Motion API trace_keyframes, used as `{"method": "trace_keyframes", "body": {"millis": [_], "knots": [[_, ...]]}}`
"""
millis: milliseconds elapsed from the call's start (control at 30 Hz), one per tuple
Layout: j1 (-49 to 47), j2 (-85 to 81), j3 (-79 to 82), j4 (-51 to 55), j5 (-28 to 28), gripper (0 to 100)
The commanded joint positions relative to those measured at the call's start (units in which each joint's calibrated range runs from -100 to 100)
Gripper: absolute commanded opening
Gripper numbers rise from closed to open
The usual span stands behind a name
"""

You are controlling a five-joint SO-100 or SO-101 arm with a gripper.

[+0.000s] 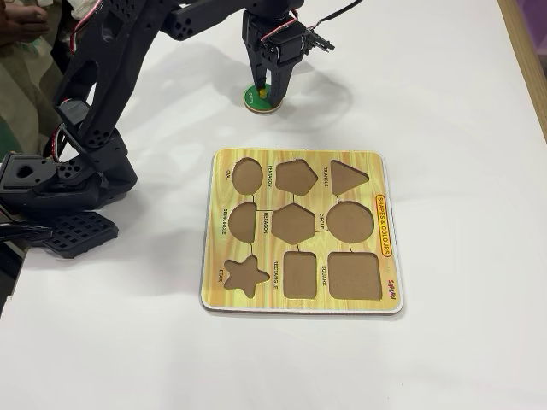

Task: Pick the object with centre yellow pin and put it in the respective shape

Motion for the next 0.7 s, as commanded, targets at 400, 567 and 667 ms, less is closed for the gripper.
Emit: {"method": "trace_keyframes", "body": {"millis": [400, 567, 667], "knots": [[0.65, -0.99, 1.08, 1.43, 0.26, 12], [0.65, -0.99, 1.17, 1.43, 0.26, 12], [0.65, -1.08, 2.88, 1.43, 0.31, 12]]}}
